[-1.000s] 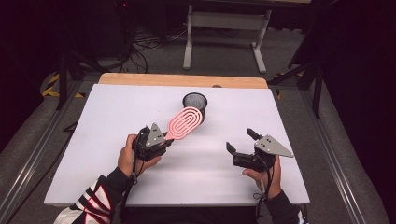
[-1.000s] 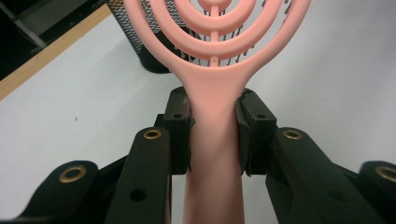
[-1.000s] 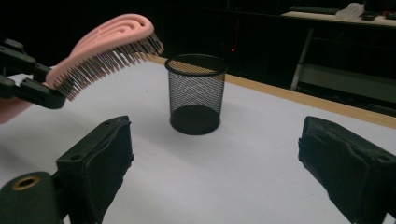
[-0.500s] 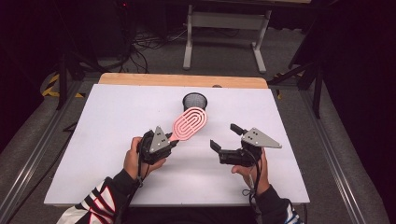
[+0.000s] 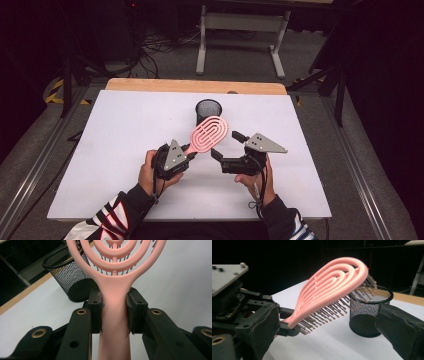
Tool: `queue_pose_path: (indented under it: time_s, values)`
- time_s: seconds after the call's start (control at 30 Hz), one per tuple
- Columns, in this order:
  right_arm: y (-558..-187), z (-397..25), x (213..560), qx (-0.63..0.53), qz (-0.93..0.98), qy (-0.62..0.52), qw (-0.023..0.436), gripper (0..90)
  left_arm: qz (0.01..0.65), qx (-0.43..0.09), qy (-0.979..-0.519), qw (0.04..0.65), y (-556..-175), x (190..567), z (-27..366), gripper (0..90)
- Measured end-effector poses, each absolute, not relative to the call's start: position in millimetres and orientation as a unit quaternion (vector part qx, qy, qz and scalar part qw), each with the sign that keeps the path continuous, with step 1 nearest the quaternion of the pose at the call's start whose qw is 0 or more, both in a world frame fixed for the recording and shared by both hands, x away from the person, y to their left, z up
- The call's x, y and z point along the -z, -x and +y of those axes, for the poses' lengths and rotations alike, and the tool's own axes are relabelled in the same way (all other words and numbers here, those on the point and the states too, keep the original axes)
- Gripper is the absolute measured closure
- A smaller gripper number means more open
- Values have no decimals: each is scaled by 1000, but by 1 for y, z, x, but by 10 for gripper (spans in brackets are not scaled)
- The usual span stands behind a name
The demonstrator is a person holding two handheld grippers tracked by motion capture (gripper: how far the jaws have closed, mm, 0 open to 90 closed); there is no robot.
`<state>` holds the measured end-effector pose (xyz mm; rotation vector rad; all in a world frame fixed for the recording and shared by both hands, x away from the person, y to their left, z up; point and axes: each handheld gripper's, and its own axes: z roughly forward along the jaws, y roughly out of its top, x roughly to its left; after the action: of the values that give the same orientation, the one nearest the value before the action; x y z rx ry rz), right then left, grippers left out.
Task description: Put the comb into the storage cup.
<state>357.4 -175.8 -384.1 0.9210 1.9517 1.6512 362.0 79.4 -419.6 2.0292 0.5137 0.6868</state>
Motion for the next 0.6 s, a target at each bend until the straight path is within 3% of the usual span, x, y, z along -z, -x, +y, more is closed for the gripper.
queue_pose_path:
  time_s: [0.3, 0.6]
  values:
    - [-365, -165, 386, -606, 692, -348, 181, 85, 194, -276, -820, 463, -353, 423, 65, 699]
    - [-369, -166, 391, -630, 658, -379, 162, 355, 193, -281, -816, 466, -352, 426, 62, 699]
